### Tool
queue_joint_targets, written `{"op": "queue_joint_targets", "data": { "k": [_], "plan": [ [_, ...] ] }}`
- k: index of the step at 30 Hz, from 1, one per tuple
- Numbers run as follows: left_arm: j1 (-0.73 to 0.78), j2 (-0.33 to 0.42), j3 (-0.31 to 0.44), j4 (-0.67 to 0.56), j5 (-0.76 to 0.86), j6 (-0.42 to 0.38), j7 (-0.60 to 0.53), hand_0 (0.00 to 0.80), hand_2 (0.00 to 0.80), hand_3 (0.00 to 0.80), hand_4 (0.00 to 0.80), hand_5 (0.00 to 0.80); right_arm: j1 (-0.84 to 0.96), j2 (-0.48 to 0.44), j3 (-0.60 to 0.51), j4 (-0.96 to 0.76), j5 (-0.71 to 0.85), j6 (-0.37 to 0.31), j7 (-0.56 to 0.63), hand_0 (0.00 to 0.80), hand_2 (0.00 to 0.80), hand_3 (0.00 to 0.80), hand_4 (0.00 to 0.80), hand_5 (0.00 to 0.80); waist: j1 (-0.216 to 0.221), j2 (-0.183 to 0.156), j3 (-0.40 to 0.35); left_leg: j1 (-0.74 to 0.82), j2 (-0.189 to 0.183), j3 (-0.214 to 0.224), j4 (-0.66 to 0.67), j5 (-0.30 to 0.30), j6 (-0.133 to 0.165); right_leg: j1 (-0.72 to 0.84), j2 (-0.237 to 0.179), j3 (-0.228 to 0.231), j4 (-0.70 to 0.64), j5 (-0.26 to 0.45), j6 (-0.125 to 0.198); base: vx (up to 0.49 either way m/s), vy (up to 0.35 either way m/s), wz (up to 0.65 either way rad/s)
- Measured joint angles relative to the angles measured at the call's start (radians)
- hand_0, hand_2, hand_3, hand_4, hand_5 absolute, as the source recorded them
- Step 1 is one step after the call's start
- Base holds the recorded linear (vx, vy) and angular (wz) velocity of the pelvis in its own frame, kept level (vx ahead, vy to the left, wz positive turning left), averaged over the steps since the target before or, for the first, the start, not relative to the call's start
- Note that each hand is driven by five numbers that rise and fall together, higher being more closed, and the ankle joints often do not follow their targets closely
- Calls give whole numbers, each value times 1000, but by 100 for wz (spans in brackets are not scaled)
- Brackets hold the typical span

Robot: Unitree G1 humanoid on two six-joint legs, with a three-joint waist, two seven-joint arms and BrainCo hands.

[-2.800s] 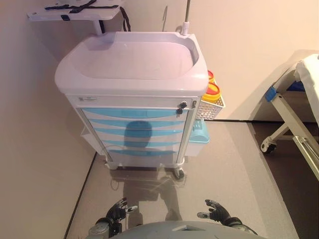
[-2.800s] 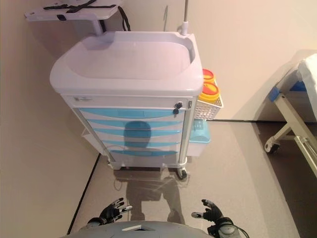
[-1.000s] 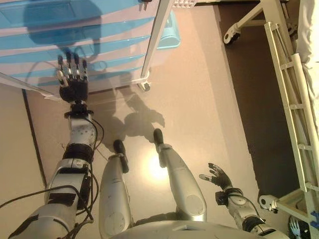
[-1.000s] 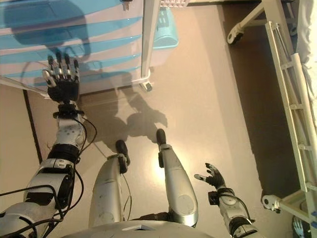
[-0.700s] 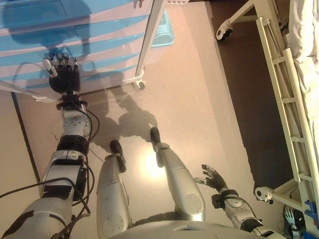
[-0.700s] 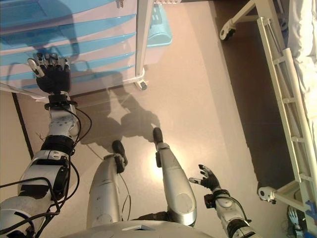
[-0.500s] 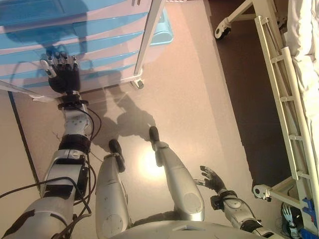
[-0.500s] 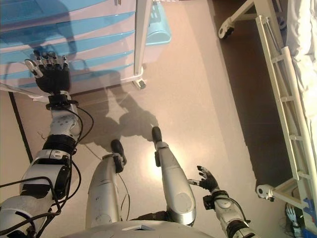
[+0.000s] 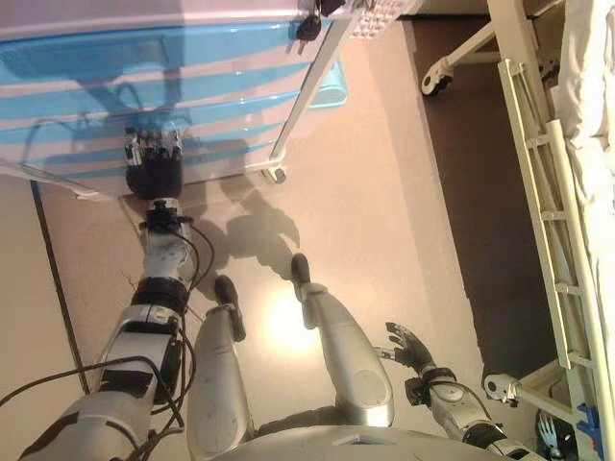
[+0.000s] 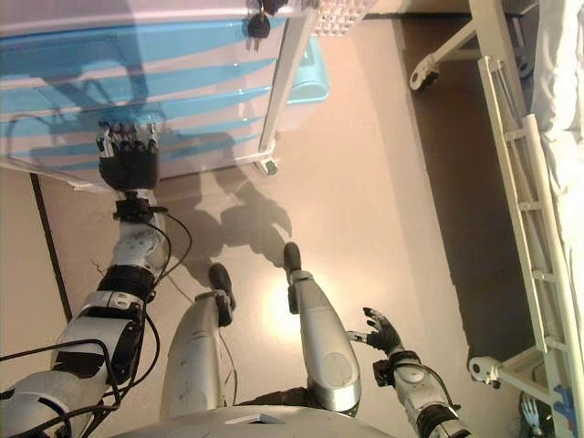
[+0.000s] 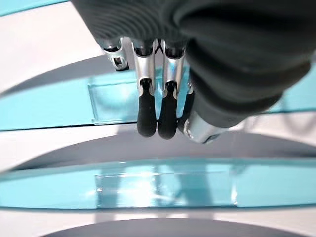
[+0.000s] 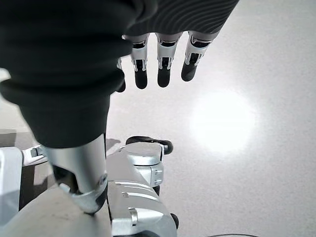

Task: Open the drawer and pick up the medicine

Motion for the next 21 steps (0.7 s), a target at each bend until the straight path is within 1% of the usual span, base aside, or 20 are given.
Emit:
{"op": "queue_joint_targets", "data": {
  "k": [1,2,3,5,7,9,11,12,13,15,16,19,21],
  "plan": [
    [47,-24,-2,-32,-6,8,-19,800,800,800,800,800,0,0,1,-2,-1,2,-4,0,0,0,0,0,8,0,0,12,-1,-3,-14,3,-3,9,1,-1,-2,0,0,-44,-88,14],
    [103,-59,-6,-65,-9,21,-49,800,800,800,800,800,0,0,1,-3,-2,5,-8,0,0,0,0,0,22,3,2,26,-2,-11,-31,7,-7,19,1,-14,-3,-2,-2,-46,-86,22],
    [160,-93,-18,-85,-9,40,-82,800,800,800,800,800,0,0,1,-3,-2,12,-16,0,0,0,0,0,34,4,2,44,-4,-23,-49,12,-12,34,-2,-33,-4,-8,-13,-38,-79,33],
    [246,-125,-57,-95,-8,67,-130,800,800,800,800,800,-1,0,-3,-4,-7,24,-30,0,0,0,0,0,64,7,5,76,-8,-52,-77,25,-24,66,-2,-60,-2,-20,-31,-40,-75,46],
    [335,-141,-99,-97,-8,109,-171,800,800,800,800,800,-7,0,-19,-6,-19,26,-37,0,0,0,0,0,104,13,9,115,-15,-81,-122,48,-39,99,-3,-91,0,-36,-50,-24,-50,50],
    [405,-145,-107,-88,-14,138,-218,800,800,800,800,800,-22,3,-21,-17,-27,25,-42,0,0,0,0,0,138,17,12,139,-16,-102,-146,63,-53,128,-5,-114,-4,-64,-52,-2,-44,39],
    [448,-135,-107,-40,-45,175,-270,800,800,800,800,800,-45,15,-21,-19,-48,25,-39,0,0,0,0,0,169,28,19,169,-21,-122,-169,78,-69,167,-11,-136,-8,-99,-54,12,-35,38],
    [468,-128,-104,-18,-62,192,-293,800,800,800,800,800,-52,22,-23,-25,-53,27,-36,0,0,0,0,0,183,32,21,181,-23,-128,-172,84,-77,185,-14,-145,-12,-121,-57,43,-26,35],
    [483,-127,-94,7,-71,208,-314,800,800,800,800,800,-61,24,-28,-28,-65,29,-30,0,0,0,0,0,192,43,28,191,-20,-142,-175,89,-86,204,-14,-158,-19,-130,-63,37,-26,40],
    [498,-128,-57,44,-98,242,-327,800,800,800,800,800,-74,28,-49,-29,-88,43,-19,0,0,0,0,0,193,61,37,207,-11,-167,-207,121,-102,224,-9,-194,-18,-136,-78,38,-31,50],
    [494,-128,-40,65,-98,258,-330,800,800,800,800,800,-74,29,-61,-28,-97,52,-14,0,0,0,0,0,198,66,37,217,-5,-168,-223,135,-109,232,-6,-208,-17,-141,-88,53,-44,35],
    [502,-115,-5,160,-96,312,-359,800,800,800,800,800,-65,25,-80,-28,-129,70,3,0,0,0,0,0,216,77,36,263,14,-169,-247,149,-128,262,9,-215,-4,-159,-106,53,-48,4],
    [544,-138,20,195,-95,333,-365,800,800,800,800,800,-40,17,-103,-32,-148,71,8,0,0,0,0,0,222,102,32,289,22,-170,-264,151,-135,283,17,-219,-3,-163,-113,80,-66,2]
  ]
}}
